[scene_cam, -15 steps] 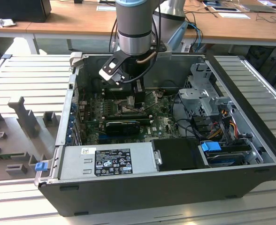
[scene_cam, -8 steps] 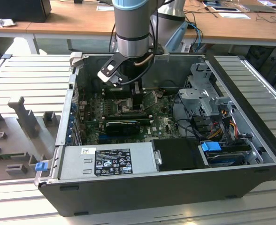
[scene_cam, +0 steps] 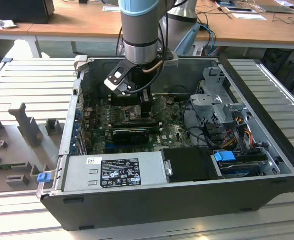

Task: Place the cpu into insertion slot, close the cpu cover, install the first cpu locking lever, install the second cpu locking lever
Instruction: 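Place the cpu into insertion slot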

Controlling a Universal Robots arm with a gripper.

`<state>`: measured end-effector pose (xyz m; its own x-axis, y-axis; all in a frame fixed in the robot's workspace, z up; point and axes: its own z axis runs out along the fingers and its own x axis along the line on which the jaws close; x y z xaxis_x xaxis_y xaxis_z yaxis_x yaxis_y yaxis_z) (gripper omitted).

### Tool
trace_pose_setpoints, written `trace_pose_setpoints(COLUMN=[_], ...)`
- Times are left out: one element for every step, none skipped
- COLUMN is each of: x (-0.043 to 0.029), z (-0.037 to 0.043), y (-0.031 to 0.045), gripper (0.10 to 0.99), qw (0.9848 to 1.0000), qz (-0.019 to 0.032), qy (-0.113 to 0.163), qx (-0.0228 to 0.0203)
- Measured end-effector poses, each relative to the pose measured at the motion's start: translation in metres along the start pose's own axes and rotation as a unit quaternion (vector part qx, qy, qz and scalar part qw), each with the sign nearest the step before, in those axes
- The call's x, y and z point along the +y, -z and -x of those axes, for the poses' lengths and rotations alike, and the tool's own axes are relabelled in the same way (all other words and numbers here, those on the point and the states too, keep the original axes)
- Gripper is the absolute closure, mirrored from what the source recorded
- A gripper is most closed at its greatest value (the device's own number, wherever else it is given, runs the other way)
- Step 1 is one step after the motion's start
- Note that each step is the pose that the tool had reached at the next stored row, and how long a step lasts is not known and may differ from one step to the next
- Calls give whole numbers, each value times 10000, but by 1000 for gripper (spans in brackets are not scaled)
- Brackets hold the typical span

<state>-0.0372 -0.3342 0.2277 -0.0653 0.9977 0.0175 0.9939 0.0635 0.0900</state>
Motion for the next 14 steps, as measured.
trace_pose_setpoints(x=[-52,-96,-116,-116,-116,-113,-104,-98,-89,-88,-88,-89,-90,-91], z=[-48,-82,-104,-113,-120,-126,-127,-127,-127,-129,-132,-134,-134,-135], y=[-47,-138,-149,-155,-160,-170,-182,-193,-209,-217,-227,-239,-247,-253], gripper=[557,557,557,557,557,557,557,557,557,557,557,557,557,557], qw=[10000,9999,9999,9999,9999,9999,9999,9999,9999,9999,9999,9999,9999,9999], qz=[0,2,2,2,2,3,2,2,2,2,2,2,2,2], qy=[-18,-121,-124,-138,-147,-149,-151,-154,-154,-155,-155,-154,-154,-154], qx=[0,-10,-11,-11,-12,-11,-11,-12,-12,-12,-12,-12,-13,-12])
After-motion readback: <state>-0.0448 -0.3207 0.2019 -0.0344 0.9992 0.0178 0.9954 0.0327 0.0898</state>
